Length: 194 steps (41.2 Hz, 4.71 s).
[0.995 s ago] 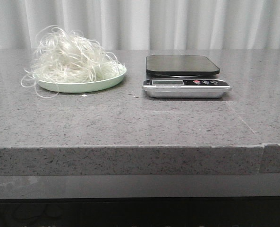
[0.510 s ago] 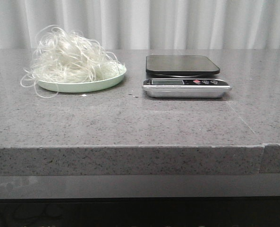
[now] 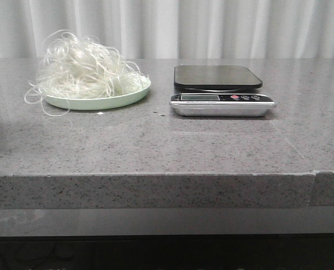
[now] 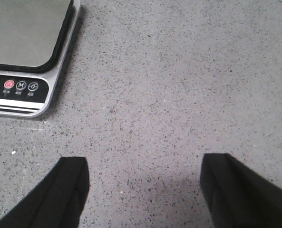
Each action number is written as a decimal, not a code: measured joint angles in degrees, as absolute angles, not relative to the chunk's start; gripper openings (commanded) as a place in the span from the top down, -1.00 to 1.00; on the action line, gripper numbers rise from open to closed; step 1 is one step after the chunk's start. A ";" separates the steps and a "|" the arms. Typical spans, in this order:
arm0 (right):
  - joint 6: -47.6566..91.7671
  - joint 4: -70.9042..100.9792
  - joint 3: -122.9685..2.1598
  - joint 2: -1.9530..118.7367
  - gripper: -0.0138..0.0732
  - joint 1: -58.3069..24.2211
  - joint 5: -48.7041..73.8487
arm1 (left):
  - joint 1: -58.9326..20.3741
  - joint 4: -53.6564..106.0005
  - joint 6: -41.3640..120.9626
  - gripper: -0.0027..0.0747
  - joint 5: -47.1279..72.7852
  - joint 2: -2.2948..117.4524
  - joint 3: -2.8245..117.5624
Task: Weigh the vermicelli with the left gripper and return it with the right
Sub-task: 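Lower the left gripper into the vermicelli pile and close on it, then lift the vermicelli with the left gripper and carry it toward the scale, then lower the vermicelli onto the scale pan and open the left gripper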
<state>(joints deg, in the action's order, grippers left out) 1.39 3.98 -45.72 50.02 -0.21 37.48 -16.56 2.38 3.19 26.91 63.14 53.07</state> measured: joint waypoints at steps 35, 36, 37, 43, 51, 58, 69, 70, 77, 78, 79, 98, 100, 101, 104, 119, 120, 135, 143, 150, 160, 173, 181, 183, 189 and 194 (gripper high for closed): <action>1.39 3.98 -45.72 50.02 -0.67 -0.21 37.48 | -21.63 2.68 3.40 -0.48 21.66 97.75 74.88; 1.39 3.98 -45.72 50.02 -0.67 -0.21 37.48 | -21.63 2.68 3.39 -0.48 21.66 98.08 74.87; 1.39 3.98 -45.72 50.02 -0.67 -0.21 37.48 | -21.63 2.68 3.39 -0.47 21.66 98.31 74.98; 1.39 3.98 -45.72 50.02 -0.67 -0.21 37.48 | -21.63 2.59 3.39 -0.29 21.66 99.56 75.07; 1.39 3.98 -45.72 50.02 -0.67 -0.21 37.48 | -21.63 2.59 3.39 0.14 21.66 99.66 75.20; 1.39 3.98 -45.72 50.02 -0.67 -0.21 37.48 | -21.63 2.59 3.39 0.44 21.66 99.66 75.20; 1.39 3.98 -45.72 50.02 -0.67 -0.21 37.48 | -21.63 2.59 3.39 0.57 24.58 99.43 76.88; 1.39 3.98 -45.72 50.02 -0.67 -0.21 37.48 | -21.63 2.59 3.39 0.57 25.35 99.18 77.36; 1.39 3.98 -45.72 50.02 -0.67 -0.21 37.48 | -21.77 2.59 3.39 0.57 29.54 97.92 81.11; 1.39 3.98 -45.72 50.02 -0.67 -0.21 37.48 | -21.76 2.59 3.39 0.57 30.03 97.77 81.72; 1.39 3.98 -45.72 50.02 -0.67 -0.21 37.48 | -21.91 2.59 3.39 0.57 30.39 97.50 82.34; 1.42 3.98 -45.72 50.02 -0.67 -0.21 37.48 | -31.52 2.39 4.15 0.57 26.88 96.77 93.49; 1.42 3.98 -45.72 50.02 -0.67 -0.21 37.48 | -32.82 2.39 4.40 0.57 25.86 96.89 94.30; 1.42 3.98 -45.72 50.02 -0.67 -0.21 37.48 | -33.33 2.39 4.48 0.57 25.54 97.17 94.74; 1.42 3.98 -45.72 50.02 -0.67 -0.21 37.48 | -34.85 2.39 4.67 0.57 24.79 98.49 96.78; 1.42 3.98 -45.72 50.02 -0.67 -0.21 37.48 | -38.68 2.39 4.89 0.57 23.65 111.48 107.82; 1.42 3.98 -45.72 50.02 -0.67 -0.21 37.48 | -38.68 2.39 4.93 0.56 23.55 112.37 108.14; 1.42 3.98 -45.72 50.02 -0.67 -0.21 37.48 | -38.81 2.68 5.06 -0.19 23.70 117.32 109.43; 1.42 3.98 -45.72 50.02 -0.67 -0.21 37.48 | -38.94 2.72 5.06 -0.21 26.04 116.23 109.76; 1.42 3.98 -45.72 50.02 -0.67 -0.21 37.48 | -38.94 1.89 5.06 -0.21 28.25 111.60 109.76; 1.42 3.98 -45.72 50.02 -0.67 -0.21 37.48 | -38.94 -1.25 5.06 -0.21 33.24 101.04 109.91; 1.42 3.98 -45.72 50.02 -0.67 -0.96 38.32 | -38.94 -1.61 5.06 -0.21 47.14 87.00 108.38; 1.52 3.98 -45.72 50.02 -0.67 -4.08 38.47 | -38.94 -1.61 5.06 -0.21 47.77 76.30 99.13; 1.52 3.98 -45.72 50.02 -0.67 -4.85 38.57 | -38.94 -1.71 5.06 -0.21 47.31 73.28 96.42; 1.52 3.98 -45.72 50.02 -0.67 -6.86 38.57 | -38.94 -1.71 4.95 -0.21 44.55 64.15 86.80; 1.55 3.98 -45.72 50.02 -0.67 -8.31 38.60 | -38.94 -1.71 4.73 -0.21 43.46 56.29 78.84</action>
<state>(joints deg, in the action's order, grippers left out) 1.55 3.98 -45.72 50.02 -8.31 38.60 -38.94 -1.71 4.73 43.46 56.29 78.84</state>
